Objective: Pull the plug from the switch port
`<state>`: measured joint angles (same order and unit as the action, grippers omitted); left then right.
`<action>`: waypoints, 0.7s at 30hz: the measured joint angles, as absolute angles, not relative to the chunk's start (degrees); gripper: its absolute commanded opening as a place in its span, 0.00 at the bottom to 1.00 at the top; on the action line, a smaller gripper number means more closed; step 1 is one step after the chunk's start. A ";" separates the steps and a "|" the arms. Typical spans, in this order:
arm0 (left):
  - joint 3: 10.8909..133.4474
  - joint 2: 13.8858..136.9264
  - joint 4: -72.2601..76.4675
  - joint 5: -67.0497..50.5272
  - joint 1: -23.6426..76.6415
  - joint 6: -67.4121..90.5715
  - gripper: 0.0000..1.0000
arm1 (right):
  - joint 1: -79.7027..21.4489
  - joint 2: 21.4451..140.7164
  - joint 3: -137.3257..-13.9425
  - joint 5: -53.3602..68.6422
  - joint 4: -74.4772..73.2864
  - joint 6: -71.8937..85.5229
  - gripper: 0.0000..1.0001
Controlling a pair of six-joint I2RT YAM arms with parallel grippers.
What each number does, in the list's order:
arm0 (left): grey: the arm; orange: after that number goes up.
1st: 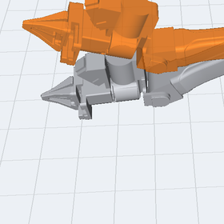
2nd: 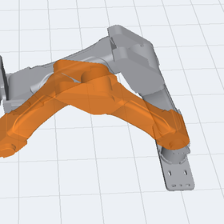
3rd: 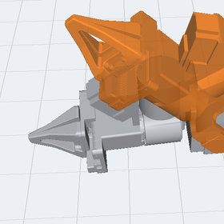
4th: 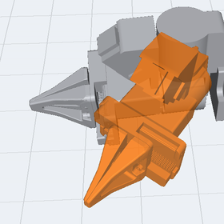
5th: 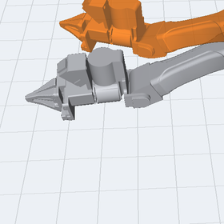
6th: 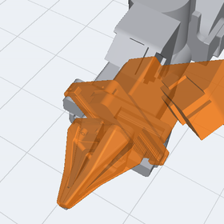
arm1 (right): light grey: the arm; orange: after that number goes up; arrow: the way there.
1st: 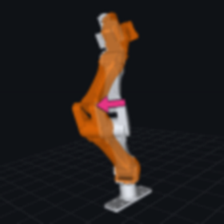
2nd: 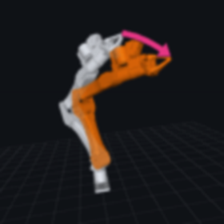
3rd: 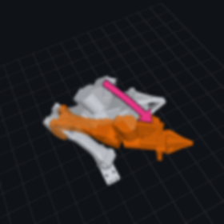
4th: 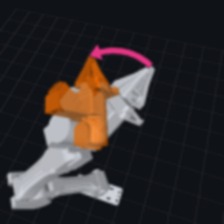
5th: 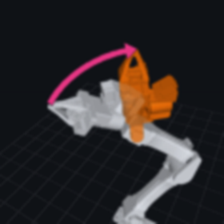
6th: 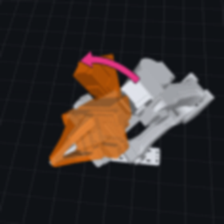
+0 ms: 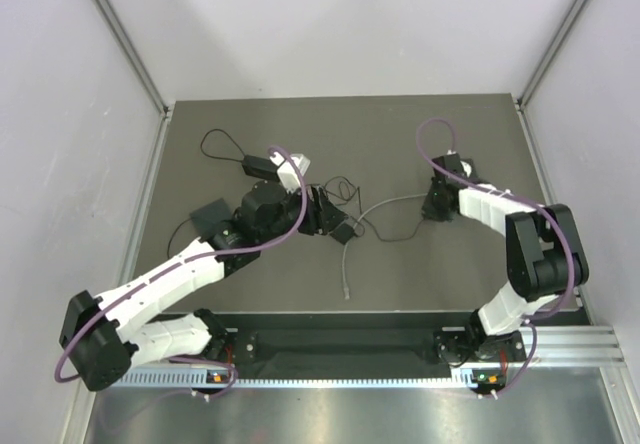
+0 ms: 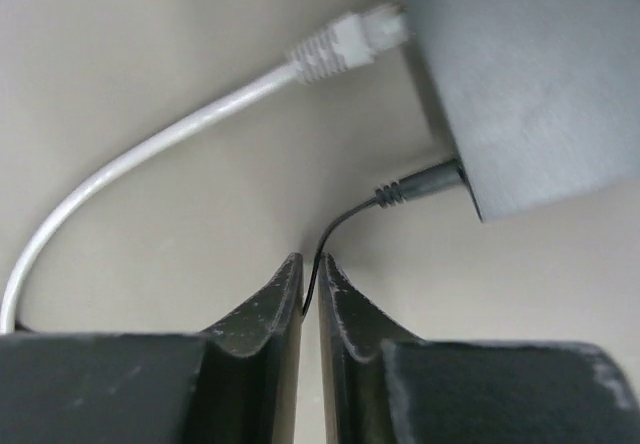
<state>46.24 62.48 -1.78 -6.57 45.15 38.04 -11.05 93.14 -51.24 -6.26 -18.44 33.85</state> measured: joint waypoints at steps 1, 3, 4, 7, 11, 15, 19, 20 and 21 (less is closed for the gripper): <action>46.61 62.43 -2.28 -6.57 45.15 38.06 0.57 | -12.14 92.84 -51.03 -6.13 -18.48 33.87 0.18; 47.24 62.52 -3.38 -6.61 45.15 38.04 0.58 | -13.93 92.01 -50.98 -5.89 -19.31 33.45 0.29; 47.66 62.67 -3.95 -6.63 45.15 38.00 0.58 | -14.33 91.42 -50.98 -5.80 -19.68 33.15 0.32; 50.06 64.73 -5.30 -6.98 45.15 37.54 0.59 | -14.50 87.85 -50.98 -6.09 -21.08 31.51 0.55; 54.68 70.61 -5.69 -8.97 45.15 36.16 0.62 | -14.48 81.58 -51.03 -7.57 -22.35 28.47 0.73; 62.02 80.23 -6.15 -13.89 45.08 33.52 0.65 | -14.09 78.26 -52.25 -10.52 -23.57 25.28 0.80; 73.14 92.44 -6.90 -20.27 44.95 29.93 0.68 | -11.35 77.73 -53.43 -10.92 -23.11 22.87 0.79; 76.69 95.77 -7.33 -22.24 44.71 28.99 0.69 | -9.98 77.73 -53.45 -10.44 -22.87 22.55 0.79; 80.07 98.70 -7.38 -24.18 44.49 28.16 0.69 | -8.23 77.73 -53.45 -10.20 -22.79 22.41 0.79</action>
